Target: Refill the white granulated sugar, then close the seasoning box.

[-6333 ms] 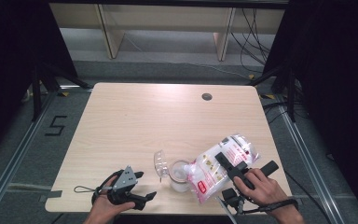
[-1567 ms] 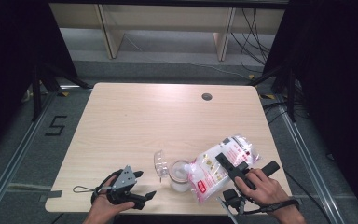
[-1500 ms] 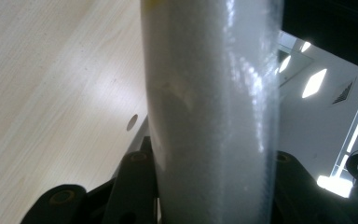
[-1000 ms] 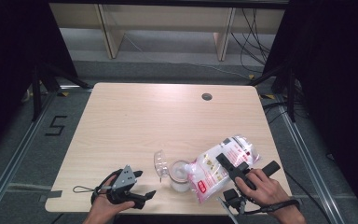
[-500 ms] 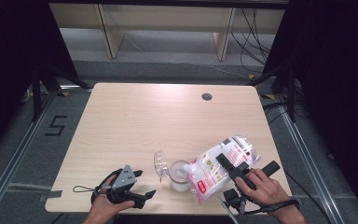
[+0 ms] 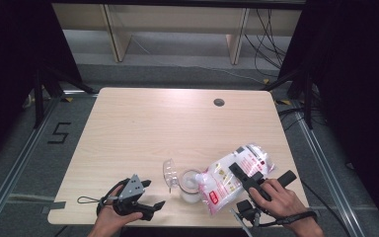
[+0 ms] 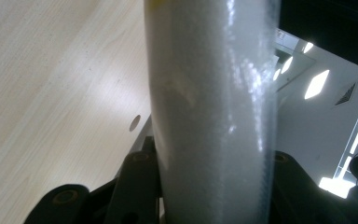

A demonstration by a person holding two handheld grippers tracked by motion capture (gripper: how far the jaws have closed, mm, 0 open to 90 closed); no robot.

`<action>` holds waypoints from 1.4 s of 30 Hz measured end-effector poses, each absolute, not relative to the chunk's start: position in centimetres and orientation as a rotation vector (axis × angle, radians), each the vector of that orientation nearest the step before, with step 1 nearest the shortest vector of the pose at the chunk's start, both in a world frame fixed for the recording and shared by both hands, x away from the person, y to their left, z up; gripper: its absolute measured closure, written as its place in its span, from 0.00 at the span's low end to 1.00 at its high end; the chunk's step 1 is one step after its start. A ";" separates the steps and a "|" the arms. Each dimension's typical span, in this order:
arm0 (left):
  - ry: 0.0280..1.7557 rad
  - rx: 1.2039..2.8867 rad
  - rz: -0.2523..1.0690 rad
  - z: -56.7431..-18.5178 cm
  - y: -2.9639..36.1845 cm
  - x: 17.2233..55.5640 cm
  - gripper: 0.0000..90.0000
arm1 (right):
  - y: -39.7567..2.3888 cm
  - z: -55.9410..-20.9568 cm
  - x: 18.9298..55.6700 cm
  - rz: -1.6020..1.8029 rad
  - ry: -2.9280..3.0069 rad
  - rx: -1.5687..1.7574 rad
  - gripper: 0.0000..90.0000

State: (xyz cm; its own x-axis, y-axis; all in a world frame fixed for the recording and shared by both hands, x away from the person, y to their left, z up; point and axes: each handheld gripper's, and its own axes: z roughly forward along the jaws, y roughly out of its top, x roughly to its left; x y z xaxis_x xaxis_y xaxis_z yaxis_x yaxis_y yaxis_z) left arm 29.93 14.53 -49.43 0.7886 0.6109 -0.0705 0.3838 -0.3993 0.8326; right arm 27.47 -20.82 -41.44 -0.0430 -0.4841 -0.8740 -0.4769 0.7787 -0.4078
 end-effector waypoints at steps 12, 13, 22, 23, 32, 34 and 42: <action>0.742 2.037 0.305 -49.4 14.5 29.9 0.18 | -20.9 -41.4 27.4 -0.007 1.668 -0.762 0.77; 0.744 2.032 0.300 -49.5 14.5 29.9 0.18 | -20.9 -41.5 27.4 0.000 1.675 -0.749 0.77; 0.745 2.024 0.307 -49.5 14.5 29.9 0.18 | -20.9 -41.4 27.3 -0.011 1.671 -0.763 0.78; 0.745 2.026 0.307 -49.5 14.5 30.0 0.18 | -20.8 -41.4 27.4 -0.014 1.668 -0.769 0.78; 0.740 2.033 0.308 -49.4 14.5 29.9 0.18 | -21.0 -41.5 27.3 -0.013 1.679 -0.747 0.78; 0.739 2.033 0.308 -49.4 14.5 29.9 0.18 | -20.9 -41.4 27.3 -0.013 1.674 -0.763 0.78; 0.744 2.039 0.305 -49.4 14.6 29.9 0.18 | -21.1 -41.4 27.3 -0.004 1.671 -0.748 0.78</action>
